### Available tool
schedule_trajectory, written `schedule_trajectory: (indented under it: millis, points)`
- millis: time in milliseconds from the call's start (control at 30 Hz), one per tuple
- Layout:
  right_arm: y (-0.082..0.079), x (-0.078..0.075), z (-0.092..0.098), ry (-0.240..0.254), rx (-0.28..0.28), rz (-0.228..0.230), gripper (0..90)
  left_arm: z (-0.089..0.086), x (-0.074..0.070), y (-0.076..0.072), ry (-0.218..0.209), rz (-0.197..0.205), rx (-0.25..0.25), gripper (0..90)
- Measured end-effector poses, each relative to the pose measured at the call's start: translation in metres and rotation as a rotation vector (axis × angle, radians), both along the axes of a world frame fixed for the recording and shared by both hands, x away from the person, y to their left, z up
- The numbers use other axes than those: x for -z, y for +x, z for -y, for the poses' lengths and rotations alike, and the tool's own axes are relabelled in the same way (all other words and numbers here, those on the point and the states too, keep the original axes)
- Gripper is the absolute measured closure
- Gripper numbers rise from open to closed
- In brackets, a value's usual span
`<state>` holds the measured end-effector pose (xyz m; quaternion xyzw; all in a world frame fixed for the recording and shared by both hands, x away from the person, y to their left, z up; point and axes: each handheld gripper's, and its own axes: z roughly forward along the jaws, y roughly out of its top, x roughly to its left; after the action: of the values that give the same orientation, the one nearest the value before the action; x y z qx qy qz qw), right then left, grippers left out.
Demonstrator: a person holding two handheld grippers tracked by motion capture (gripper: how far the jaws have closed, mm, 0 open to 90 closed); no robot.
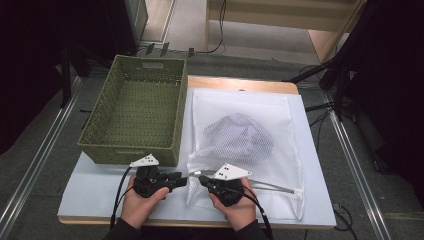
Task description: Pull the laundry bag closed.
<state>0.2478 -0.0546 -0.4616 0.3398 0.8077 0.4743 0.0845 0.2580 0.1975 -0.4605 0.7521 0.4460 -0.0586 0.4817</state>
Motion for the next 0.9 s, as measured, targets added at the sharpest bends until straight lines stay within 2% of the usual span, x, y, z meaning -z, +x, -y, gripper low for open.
schedule_trajectory:
  millis: [133,267,333,433,533,633,733,833,900]
  points:
    - [-0.001,0.000,-0.001,-0.005,-0.003,0.003,90.0,0.006,0.003,0.002,0.010,-0.010,0.027,52.8]
    - [-0.002,0.000,-0.002,-0.001,-0.003,-0.002,90.0,0.008,0.008,0.007,-0.003,0.006,0.040,59.5]
    - [-0.002,0.000,-0.002,0.000,-0.007,0.002,90.0,0.009,0.009,0.008,-0.016,0.020,0.044,65.9]
    - [-0.002,0.000,-0.002,0.000,-0.006,0.000,90.0,0.008,0.008,0.007,0.003,0.050,0.039,77.2]
    - [-0.001,0.001,-0.001,0.004,-0.015,-0.004,89.8,0.007,0.006,0.006,0.001,0.069,0.045,86.9]
    - [0.001,0.001,0.001,0.024,-0.026,-0.018,84.5,0.008,0.004,0.003,0.020,0.103,0.046,88.6]
    - [0.004,0.001,0.004,0.039,-0.009,-0.036,78.0,0.008,0.003,0.002,0.027,0.117,0.045,89.0]
    - [0.007,0.001,0.007,0.075,0.008,-0.064,72.6,0.009,0.002,0.000,0.034,0.132,0.049,89.3]
    - [0.009,0.001,0.008,0.099,0.020,-0.080,68.2,0.010,0.001,-0.002,0.057,0.152,0.051,89.4]
